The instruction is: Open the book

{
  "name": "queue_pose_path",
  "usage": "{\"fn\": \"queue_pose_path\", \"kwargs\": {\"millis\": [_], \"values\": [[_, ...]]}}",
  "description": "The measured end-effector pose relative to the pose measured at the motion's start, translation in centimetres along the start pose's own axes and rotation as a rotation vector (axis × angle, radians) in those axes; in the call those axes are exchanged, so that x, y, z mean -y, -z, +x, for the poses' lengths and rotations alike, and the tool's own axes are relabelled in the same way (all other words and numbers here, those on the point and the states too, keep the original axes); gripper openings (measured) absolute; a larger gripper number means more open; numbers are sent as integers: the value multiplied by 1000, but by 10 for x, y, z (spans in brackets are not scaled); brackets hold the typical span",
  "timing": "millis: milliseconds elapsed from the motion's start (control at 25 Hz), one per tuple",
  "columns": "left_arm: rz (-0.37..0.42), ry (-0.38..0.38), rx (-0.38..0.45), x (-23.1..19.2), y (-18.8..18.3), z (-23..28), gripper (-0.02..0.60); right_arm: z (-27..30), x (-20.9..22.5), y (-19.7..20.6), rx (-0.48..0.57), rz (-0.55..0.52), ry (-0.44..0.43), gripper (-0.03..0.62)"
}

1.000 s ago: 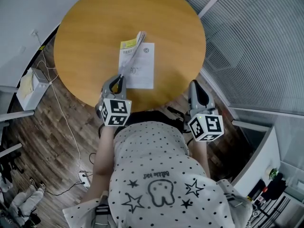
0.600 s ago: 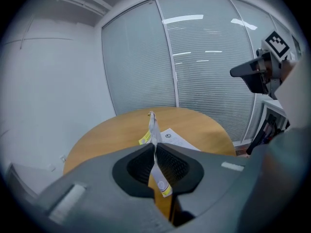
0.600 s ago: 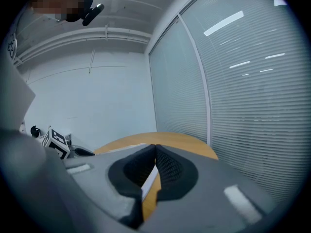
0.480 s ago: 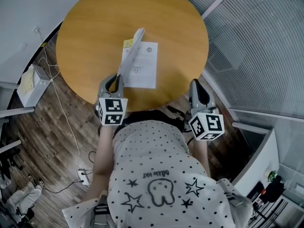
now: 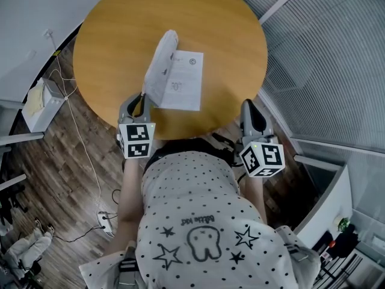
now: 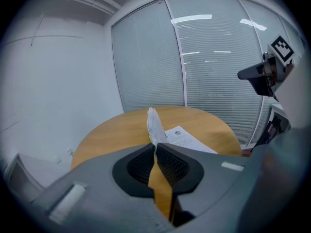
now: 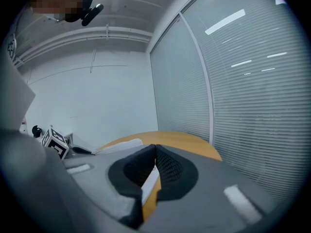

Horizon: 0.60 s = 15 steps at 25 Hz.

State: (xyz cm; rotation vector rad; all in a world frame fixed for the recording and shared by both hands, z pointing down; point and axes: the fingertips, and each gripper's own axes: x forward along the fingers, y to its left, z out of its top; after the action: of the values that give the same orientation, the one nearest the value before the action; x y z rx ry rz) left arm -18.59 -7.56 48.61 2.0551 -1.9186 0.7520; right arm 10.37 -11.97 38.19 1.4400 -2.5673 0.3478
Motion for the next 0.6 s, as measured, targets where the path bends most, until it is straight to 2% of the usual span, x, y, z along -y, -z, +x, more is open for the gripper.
{"fn": "queue_pose_path", "kwargs": {"millis": [400, 600], "values": [[-22, -29, -5, -15, 9, -3, 26, 2, -2, -1, 1, -3, 6, 3], [-59, -43, -7, -25, 17, -7, 26, 3, -7, -1, 0, -4, 4, 3]]}}
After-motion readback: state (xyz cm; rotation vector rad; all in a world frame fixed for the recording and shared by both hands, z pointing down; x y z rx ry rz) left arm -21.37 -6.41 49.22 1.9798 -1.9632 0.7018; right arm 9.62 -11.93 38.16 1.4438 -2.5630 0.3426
